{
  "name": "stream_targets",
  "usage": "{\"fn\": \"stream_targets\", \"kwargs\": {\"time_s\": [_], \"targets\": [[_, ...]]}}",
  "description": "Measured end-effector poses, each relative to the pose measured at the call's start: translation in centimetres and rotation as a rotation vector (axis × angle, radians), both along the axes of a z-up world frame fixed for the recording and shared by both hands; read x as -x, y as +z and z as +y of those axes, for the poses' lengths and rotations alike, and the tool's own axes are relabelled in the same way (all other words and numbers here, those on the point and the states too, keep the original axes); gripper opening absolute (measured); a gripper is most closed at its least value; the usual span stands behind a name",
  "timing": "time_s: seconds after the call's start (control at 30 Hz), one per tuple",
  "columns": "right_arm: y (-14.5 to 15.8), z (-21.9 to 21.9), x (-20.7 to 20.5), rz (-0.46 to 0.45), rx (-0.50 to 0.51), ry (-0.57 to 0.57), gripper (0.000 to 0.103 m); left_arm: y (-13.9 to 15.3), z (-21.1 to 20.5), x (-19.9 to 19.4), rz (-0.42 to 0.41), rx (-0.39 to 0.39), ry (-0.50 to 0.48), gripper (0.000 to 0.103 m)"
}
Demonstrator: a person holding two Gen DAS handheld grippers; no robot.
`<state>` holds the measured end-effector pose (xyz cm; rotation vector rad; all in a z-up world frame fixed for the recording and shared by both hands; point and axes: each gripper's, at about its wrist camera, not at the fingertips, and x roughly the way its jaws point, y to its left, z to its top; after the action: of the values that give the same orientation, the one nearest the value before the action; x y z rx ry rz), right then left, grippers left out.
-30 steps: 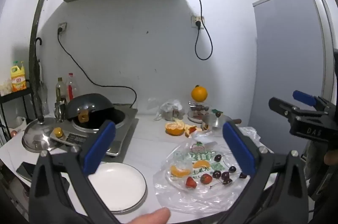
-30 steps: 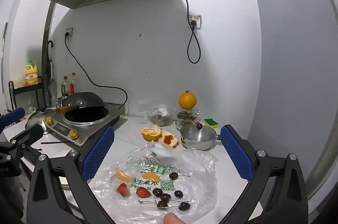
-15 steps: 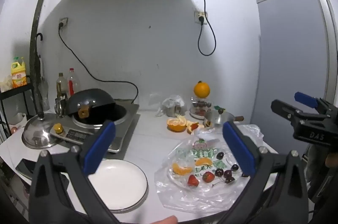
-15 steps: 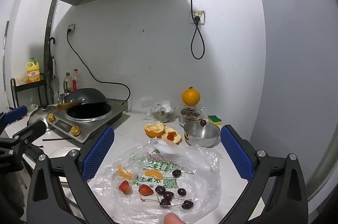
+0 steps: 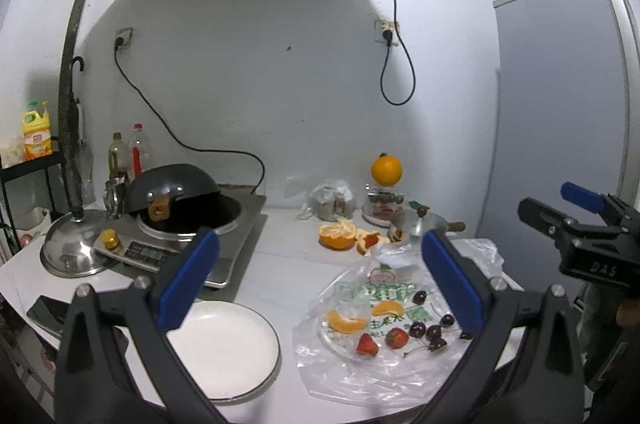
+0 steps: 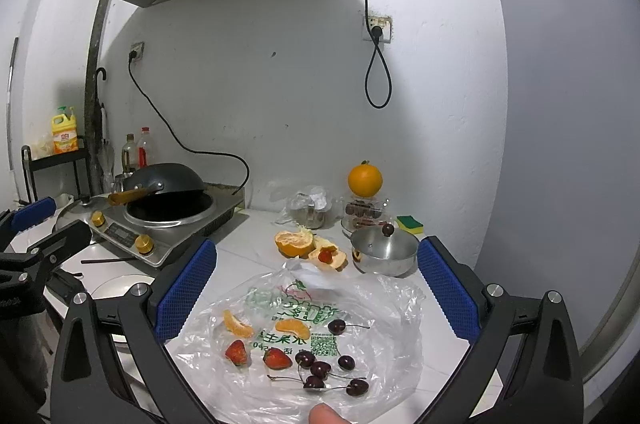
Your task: Organize fruits
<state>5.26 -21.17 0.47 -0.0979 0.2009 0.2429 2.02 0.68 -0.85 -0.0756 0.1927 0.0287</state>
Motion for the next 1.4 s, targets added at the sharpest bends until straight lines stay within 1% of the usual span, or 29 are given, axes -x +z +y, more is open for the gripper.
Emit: {"fn": "stream_targets", "kwargs": {"time_s": [0.37,0.47,0.57,1.0,1.4], "targets": [[-0.05,-0.19,-0.38,0.013,-0.008,-0.003,0.102,-0.09,-0.19,-0.25,-0.007,-0.010,0.001,0.102],[-0.02,-0.16,-0.31,0.011,-0.007,-0.003,0.102,0.07,-0.04,0.05,-0.027,0.004,-0.003,0.102],[-0.02,-0.19,-0.31,0.012,-0.009,-0.002,0.102,0.28,-0.04,0.22,-0.039,0.001,0.002,0.102],[-0.07,-0.24,-0.68,0.018,-0.009,-0.005,0.102,-0.24,-0.28,-0.33,-0.014,-0.002,-0.002,0.102],[-0.21,-0.32,-0.74,0.020,-0.008,-0.004,0.102,-0.32,-0.36,-0.70,-0.007,-0.001,-0.005,0.102]]}}
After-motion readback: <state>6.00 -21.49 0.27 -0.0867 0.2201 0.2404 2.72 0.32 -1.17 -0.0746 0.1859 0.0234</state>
